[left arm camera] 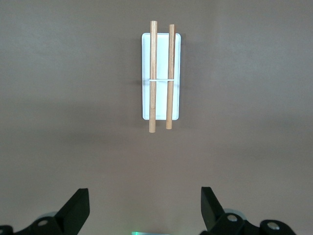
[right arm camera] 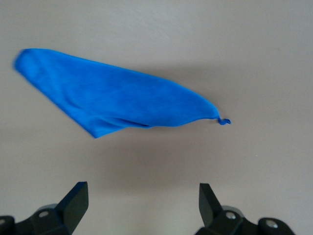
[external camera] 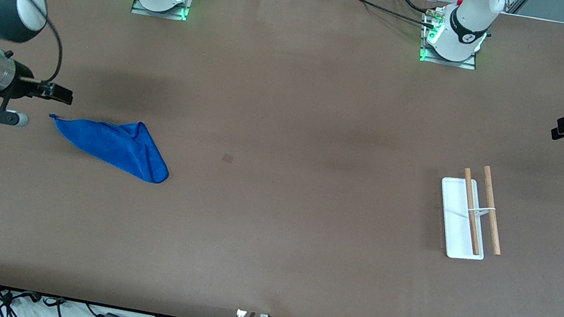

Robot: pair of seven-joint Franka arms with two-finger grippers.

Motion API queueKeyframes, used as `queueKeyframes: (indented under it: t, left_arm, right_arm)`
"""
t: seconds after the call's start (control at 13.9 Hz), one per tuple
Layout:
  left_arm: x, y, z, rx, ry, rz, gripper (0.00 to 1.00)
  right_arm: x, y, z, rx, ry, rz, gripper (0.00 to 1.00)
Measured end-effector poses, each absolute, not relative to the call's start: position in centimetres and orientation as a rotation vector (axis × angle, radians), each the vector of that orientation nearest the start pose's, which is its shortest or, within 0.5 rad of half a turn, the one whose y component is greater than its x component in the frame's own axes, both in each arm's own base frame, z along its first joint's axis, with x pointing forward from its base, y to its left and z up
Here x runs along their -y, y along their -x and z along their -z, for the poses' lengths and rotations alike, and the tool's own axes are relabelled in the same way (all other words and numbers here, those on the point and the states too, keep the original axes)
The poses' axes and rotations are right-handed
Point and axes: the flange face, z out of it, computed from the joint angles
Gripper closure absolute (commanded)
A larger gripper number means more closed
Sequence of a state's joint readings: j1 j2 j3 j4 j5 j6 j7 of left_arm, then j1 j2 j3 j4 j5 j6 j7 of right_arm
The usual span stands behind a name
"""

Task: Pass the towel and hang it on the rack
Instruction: 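Move the right gripper toward the blue towel's corner, then lower the right gripper and close it on the towel corner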

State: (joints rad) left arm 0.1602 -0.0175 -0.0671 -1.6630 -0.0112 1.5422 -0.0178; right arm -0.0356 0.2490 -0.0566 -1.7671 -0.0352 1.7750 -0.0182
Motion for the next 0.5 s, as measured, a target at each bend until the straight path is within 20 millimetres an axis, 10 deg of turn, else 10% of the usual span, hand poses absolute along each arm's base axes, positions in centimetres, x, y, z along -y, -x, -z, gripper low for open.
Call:
queueKeyframes:
  t: [0.5]
  left_arm:
    - [-4.9, -54.2, -58.5, 0.175, 3.147, -0.172, 0.00]
  right_arm:
    - [16.8, -60.3, -27.3, 0.439, 2.980, -0.530, 0.00]
